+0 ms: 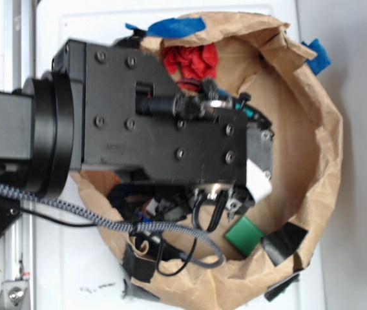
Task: Grab the green block.
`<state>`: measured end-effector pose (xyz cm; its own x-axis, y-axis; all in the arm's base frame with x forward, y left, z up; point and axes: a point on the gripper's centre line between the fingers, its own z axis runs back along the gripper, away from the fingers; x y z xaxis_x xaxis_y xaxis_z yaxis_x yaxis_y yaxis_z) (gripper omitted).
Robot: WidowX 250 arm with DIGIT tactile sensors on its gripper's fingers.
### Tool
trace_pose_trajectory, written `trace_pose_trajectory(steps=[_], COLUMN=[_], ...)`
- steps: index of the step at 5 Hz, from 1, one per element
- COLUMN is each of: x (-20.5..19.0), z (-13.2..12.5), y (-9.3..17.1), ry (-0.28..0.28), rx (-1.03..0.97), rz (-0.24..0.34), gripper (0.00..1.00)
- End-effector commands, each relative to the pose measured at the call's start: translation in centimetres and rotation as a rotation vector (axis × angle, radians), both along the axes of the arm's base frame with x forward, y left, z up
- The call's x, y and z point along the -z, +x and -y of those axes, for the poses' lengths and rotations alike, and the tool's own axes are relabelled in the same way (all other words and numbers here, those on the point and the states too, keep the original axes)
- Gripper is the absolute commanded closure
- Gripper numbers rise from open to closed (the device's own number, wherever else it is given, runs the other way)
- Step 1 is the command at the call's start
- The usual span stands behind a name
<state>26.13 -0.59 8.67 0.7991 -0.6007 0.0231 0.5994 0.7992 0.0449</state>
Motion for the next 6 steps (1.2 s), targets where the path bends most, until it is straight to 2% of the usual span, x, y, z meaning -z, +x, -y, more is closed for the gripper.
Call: trace_pose_trajectory(steps=[1, 3, 4, 5, 6], x=[1.8, 1.5, 1.9, 3.0, 3.4], z=[3.1, 4.6, 4.0, 2.1, 1.1], y=[1.6, 2.1, 2.5, 2.1, 0.1], ry=[-0.035, -0.097, -0.113, -0.113, -0.126], rx=[-0.011, -0.022, -0.029, -0.041, -0.053], rz=[0.073, 0.178, 0.200, 0.180, 0.143], gripper=[0.00, 0.00, 0.00, 0.00, 0.00])
